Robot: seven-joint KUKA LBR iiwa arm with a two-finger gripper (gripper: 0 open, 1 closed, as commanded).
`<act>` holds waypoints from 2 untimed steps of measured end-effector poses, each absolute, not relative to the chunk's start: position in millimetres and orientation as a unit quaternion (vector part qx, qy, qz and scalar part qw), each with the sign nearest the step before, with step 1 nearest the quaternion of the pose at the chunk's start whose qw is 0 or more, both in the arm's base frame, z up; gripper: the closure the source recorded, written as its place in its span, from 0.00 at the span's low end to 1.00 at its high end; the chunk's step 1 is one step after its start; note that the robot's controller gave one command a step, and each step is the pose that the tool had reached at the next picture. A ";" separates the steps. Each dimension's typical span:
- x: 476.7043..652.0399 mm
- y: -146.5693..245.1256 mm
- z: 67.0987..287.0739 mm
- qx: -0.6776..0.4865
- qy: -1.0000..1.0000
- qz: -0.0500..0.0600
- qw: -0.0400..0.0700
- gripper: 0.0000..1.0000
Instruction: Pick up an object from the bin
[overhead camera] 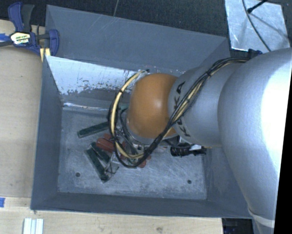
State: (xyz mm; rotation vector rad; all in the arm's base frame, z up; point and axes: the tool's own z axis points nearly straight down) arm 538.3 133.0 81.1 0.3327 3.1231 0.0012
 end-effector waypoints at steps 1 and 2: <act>525.9 138.5 76.0 0.160 0.987 0.001 0.003 0.00; 525.2 138.1 73.9 0.100 0.995 0.001 0.003 0.00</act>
Offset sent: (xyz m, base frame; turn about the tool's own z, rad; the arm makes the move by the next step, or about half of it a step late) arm -0.0087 0.0048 -0.0111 0.1367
